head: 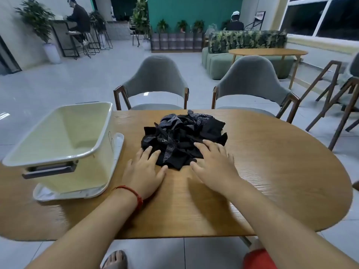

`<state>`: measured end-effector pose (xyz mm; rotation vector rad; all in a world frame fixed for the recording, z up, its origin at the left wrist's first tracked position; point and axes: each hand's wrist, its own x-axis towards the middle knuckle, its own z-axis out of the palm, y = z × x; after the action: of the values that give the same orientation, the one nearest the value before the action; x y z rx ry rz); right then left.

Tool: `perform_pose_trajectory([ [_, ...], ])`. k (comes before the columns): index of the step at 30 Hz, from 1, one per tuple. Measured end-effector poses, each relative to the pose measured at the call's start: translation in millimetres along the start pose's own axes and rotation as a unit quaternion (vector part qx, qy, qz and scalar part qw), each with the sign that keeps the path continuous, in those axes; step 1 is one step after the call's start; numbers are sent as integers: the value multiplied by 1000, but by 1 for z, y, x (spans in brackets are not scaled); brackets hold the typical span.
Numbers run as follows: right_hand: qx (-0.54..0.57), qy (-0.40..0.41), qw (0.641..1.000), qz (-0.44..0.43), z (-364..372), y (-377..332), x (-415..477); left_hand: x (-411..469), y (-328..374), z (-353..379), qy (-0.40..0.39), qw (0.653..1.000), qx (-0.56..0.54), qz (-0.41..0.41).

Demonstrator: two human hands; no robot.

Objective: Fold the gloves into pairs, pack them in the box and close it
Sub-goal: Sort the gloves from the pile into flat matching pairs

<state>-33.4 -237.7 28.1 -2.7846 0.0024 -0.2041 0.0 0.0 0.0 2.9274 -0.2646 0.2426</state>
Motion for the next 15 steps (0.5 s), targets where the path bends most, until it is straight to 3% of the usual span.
perform_pose_trajectory([
  [7, 17, -51, 998, 37, 33, 5, 6, 3, -7, 17, 18, 1000, -6, 4],
  [15, -34, -22, 999, 25, 44, 2, 3, 5, -7, 18, 2, 1000, -14, -16],
])
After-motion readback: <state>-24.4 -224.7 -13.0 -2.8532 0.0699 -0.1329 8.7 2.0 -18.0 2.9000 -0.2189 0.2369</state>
